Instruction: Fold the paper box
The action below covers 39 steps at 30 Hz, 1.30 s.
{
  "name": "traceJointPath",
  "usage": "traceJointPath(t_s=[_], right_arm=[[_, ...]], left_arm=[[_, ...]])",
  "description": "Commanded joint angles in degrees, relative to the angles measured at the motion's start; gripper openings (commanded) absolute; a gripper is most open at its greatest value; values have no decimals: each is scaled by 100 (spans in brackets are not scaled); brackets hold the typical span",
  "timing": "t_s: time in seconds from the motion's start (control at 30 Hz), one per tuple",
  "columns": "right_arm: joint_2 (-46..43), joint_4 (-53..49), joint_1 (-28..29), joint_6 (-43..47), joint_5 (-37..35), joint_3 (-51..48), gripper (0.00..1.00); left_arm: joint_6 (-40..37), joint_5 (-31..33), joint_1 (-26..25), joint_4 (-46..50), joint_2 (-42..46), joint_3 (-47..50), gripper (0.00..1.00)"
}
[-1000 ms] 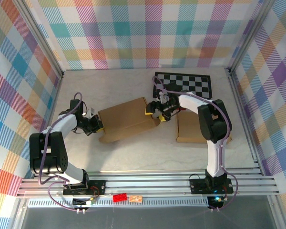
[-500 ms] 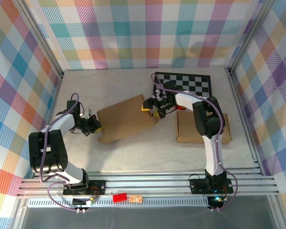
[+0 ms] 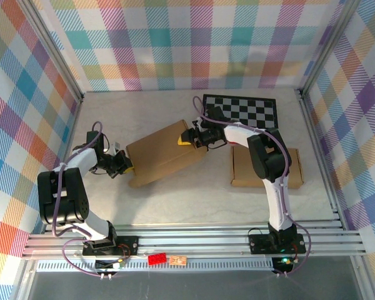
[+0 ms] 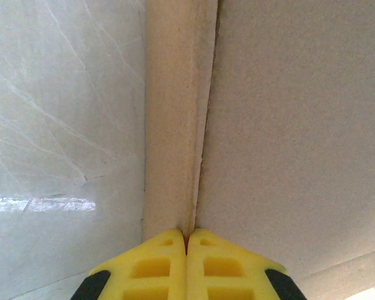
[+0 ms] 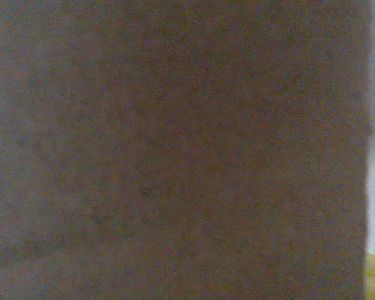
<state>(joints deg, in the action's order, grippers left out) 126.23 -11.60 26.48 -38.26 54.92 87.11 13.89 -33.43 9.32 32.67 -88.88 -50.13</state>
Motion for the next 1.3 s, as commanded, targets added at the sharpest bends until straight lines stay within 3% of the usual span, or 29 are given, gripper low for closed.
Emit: traceJointPath(t_s=[0.0,0.13,0.2,0.4,0.53,0.67,0.77,0.8,0.87,0.9,0.97,1.0,1.1,1.2,1.27], right_arm=[[-424,370,59,-540,128,-254,67],[-585,281,50,-833,130,-363,59],[-619,117,37,-1031,79,-361,57],[-842,-262,-79,-1916,51,-427,56],[-1016,-573,-137,-2313,43,-497,54],[-1215,-1102,-204,-2535,87,-608,52],[-1450,-1391,-273,-2711,174,-828,52],[-1545,-1553,-309,-2735,194,-907,52],[-1697,-1902,-386,-2816,217,-1068,52],[-1784,-1995,-431,-2899,277,-1175,52],[-1947,-2114,-536,-3055,391,-1385,51],[-2010,-2218,-587,-3098,417,-1470,51],[-2056,-2668,-692,-2895,505,-1540,51],[-2009,-3102,-740,-2723,627,-1534,51],[-1997,-3281,-764,-2722,686,-1560,51]], left_arm=[[-29,682,77,146,-187,193,8],[173,549,57,152,338,9,20],[361,638,-57,137,758,-156,21],[551,1857,-886,26,2135,-873,32],[577,1988,-1188,-366,2502,-1133,40],[1145,1231,-1205,-1361,2674,-1212,52],[2441,934,-1188,-3027,2737,-833,83],[2772,831,-1187,-3376,2659,-814,89],[3092,425,-1204,-3775,2404,-979,88],[3032,156,-1278,-3824,2282,-1124,83],[2067,-300,-1647,-3121,2127,-1651,72],[931,-363,-2044,-1978,2043,-2151,71],[-2240,833,-3638,1289,1567,-3308,72],[-3533,1830,-4774,2625,1268,-3470,72],[-3880,2368,-5316,2781,1422,-3266,76]])
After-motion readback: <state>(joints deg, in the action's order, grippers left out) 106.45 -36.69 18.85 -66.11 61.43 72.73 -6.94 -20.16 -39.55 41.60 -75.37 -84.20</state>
